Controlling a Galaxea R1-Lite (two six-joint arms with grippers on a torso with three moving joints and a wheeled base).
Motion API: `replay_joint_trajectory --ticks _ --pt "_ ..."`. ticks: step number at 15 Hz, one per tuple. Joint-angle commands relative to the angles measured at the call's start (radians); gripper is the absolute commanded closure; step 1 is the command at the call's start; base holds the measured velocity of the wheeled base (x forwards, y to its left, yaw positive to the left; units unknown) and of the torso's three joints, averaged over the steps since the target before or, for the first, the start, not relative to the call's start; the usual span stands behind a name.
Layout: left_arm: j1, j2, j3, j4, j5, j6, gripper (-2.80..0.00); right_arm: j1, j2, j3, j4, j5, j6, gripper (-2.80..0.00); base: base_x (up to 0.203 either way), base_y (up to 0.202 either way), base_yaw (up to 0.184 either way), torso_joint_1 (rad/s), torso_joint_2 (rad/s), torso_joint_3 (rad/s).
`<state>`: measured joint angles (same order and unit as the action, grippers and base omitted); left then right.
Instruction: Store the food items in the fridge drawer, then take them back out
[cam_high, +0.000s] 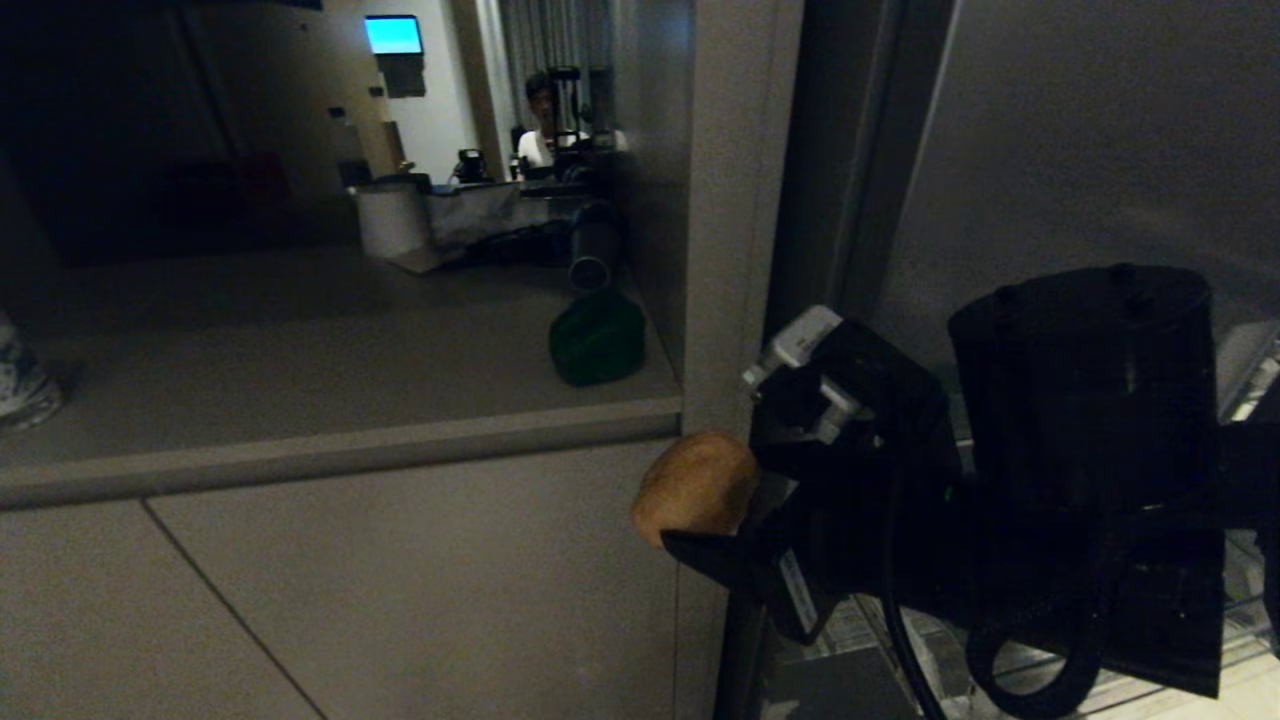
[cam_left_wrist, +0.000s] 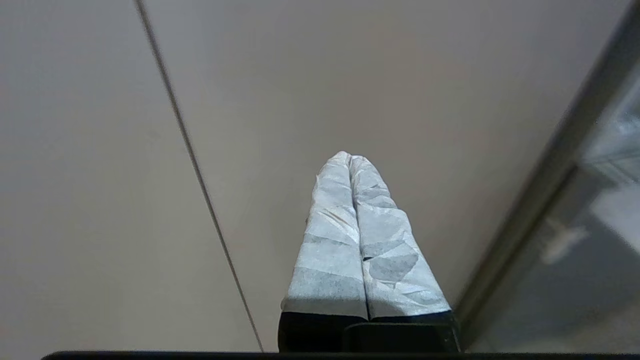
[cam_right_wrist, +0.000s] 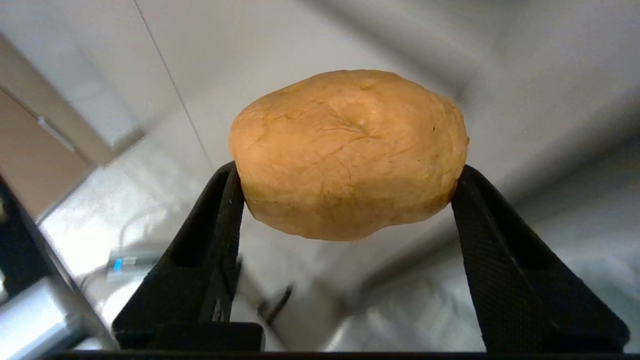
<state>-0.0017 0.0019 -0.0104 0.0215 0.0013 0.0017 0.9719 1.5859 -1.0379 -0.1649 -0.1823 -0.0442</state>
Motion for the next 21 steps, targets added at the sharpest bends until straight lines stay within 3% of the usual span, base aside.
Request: replay_joint_trajectory --ticks 1,4,10,16,21 --pt "0.002 0.001 0.000 0.000 0.000 0.000 0.00 0.007 0.190 -0.149 -0.019 -0.003 -0.002 0.00 0.000 0.000 0.000 0.000 0.00 0.000" --pt "0.002 0.000 0.000 0.000 0.000 0.000 0.00 0.021 0.347 -0.332 -0.149 -0.010 -0.051 0.00 0.000 0.000 0.000 0.000 0.00 0.000" --pt "0.002 0.000 0.000 0.000 0.000 0.000 0.00 0.086 0.500 -0.535 -0.184 -0.041 -0.120 0.00 0.000 0.000 0.000 0.000 0.00 0.000" --pt "0.002 0.000 0.000 0.000 0.000 0.000 0.00 0.079 0.687 -0.744 -0.396 -0.240 -0.245 0.00 0.000 0.000 0.000 0.000 0.00 0.000" --pt "0.002 0.000 0.000 0.000 0.000 0.000 0.00 0.047 0.701 -0.806 -0.397 -0.278 -0.246 0.00 0.000 0.000 0.000 0.000 0.00 0.000"
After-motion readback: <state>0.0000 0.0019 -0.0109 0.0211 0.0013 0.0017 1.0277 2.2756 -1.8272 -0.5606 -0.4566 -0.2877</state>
